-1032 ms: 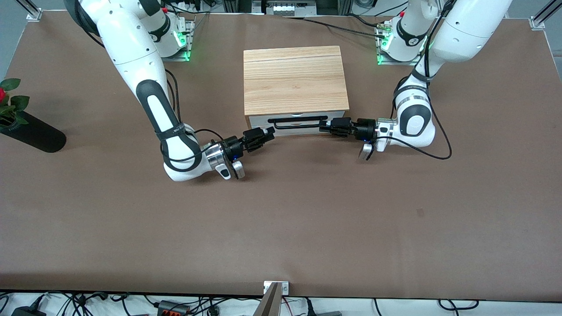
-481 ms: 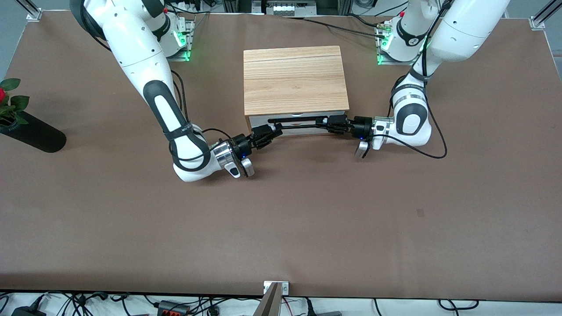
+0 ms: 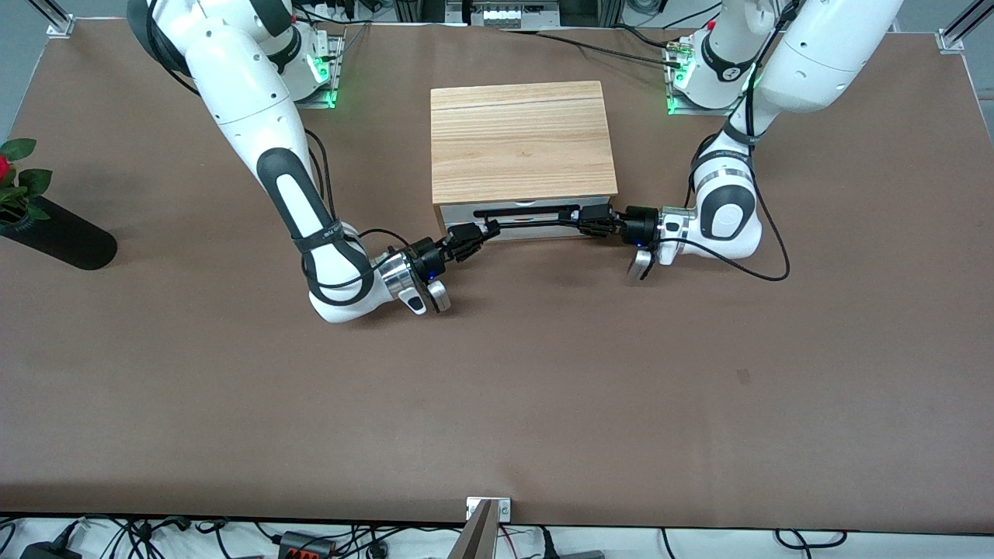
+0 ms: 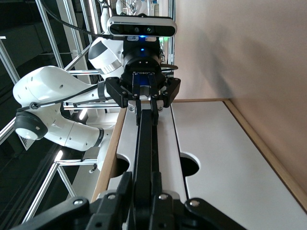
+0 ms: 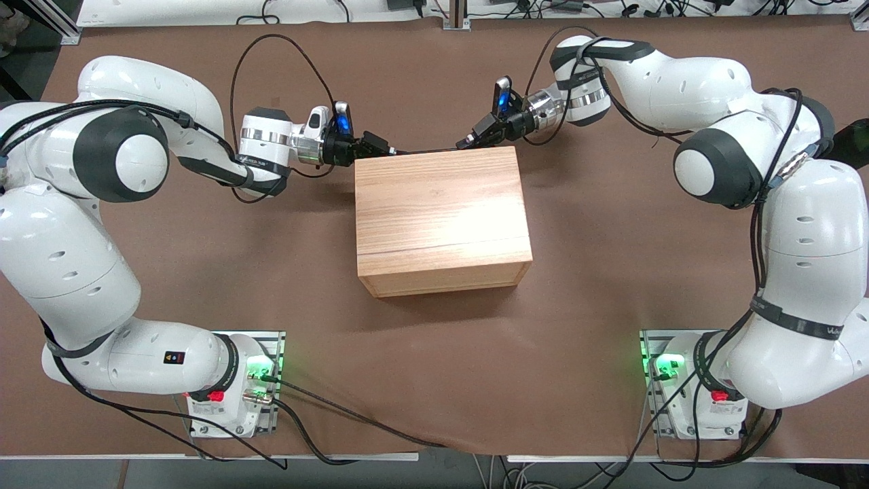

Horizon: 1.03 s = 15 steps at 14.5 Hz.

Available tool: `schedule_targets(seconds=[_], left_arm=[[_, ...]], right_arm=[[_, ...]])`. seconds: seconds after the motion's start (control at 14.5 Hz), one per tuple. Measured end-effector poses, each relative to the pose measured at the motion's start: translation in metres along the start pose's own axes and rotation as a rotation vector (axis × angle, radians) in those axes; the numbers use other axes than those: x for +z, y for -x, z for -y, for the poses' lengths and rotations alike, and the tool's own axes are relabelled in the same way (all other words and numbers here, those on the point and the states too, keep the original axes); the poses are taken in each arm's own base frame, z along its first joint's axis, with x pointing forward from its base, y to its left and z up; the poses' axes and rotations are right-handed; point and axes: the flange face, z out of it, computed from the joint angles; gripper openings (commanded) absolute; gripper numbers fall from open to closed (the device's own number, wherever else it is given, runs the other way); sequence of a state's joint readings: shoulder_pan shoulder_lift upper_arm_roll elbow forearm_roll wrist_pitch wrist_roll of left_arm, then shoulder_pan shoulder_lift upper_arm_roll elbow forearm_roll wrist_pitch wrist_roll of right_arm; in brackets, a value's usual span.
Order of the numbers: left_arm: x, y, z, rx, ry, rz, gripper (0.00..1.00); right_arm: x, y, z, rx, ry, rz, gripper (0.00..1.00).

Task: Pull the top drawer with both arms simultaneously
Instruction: 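Close the left gripper and the right gripper on the handle ends, then pull the handle outward with the left gripper and the right gripper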

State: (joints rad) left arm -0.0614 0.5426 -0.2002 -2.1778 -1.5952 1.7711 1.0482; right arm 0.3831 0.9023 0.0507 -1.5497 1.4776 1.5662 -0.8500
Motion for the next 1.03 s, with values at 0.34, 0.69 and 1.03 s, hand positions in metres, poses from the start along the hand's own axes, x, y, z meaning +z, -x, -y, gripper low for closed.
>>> schedule_targets(seconds=[0.34,0.69,1.03], left_arm=[[0.000,0.000,0.002,-0.005,0.012,0.002,0.05],[-0.003,-0.004,0.001,-0.001,0.012,-0.005,0.05],[-0.009,-0.032,-0.003,0.013,0.018,-0.030,0.05]], right_arm=[[0.000,0.000,-0.001,0.005,0.002,0.000,0.13],[-0.002,-0.006,0.003,-0.019,0.021,-0.008,0.13],[-0.015,-0.022,0.012,-0.057,0.051,-0.083,0.14]])
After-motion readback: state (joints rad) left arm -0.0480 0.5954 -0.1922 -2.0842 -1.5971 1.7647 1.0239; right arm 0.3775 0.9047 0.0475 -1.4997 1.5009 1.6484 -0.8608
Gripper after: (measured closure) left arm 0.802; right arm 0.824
